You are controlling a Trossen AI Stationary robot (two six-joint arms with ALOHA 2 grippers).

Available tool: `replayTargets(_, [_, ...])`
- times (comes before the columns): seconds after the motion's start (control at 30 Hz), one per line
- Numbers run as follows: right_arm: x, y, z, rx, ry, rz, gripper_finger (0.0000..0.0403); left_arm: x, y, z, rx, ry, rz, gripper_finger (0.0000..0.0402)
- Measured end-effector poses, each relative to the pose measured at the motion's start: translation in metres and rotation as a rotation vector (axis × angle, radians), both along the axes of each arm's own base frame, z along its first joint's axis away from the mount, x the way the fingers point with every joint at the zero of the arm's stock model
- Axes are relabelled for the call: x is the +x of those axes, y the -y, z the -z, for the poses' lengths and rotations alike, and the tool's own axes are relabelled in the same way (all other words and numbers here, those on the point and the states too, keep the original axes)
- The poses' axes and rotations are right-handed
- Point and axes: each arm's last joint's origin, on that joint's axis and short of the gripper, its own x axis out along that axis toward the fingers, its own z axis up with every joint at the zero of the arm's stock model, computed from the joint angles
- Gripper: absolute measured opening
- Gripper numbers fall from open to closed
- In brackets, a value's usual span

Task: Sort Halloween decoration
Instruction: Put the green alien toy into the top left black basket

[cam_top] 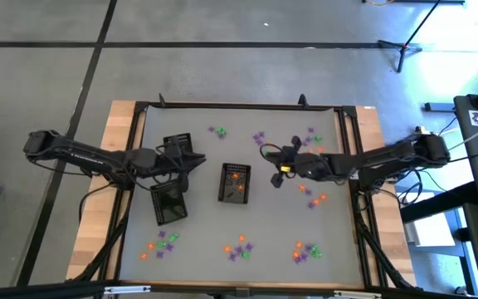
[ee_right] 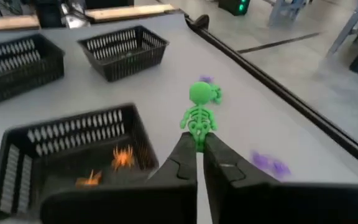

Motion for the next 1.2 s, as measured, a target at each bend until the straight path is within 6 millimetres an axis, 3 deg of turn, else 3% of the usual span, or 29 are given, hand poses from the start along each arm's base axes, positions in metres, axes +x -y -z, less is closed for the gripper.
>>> replayTargets(0.13, [0.022,0.012,0.004,-0.021,-0.024,-0.008,0.0001,0.006,-0.006,0.008,-0.054,-0.022,-0.037,0.0087])
replayTargets(0.3, [0.055,0.014,0.008,-0.102,-0.084,-0.013,0.0001,0.012,-0.016,0.012,-0.160,0.015,-0.066,0.0114])
replayTargets(0.73, [0.152,0.014,0.008,-0.261,-0.175,-0.039,0.0001,0.023,-0.035,0.028,-0.271,0.018,-0.194,0.0122])
replayTargets(0.97, [0.173,0.014,0.013,-0.278,-0.199,-0.049,0.0001,0.025,-0.036,0.029,-0.272,0.021,-0.196,0.0122])
replayTargets(1.2, [0.175,0.014,0.013,-0.279,-0.198,-0.049,0.0001,0.025,-0.037,0.029,-0.288,0.028,-0.204,0.0122])
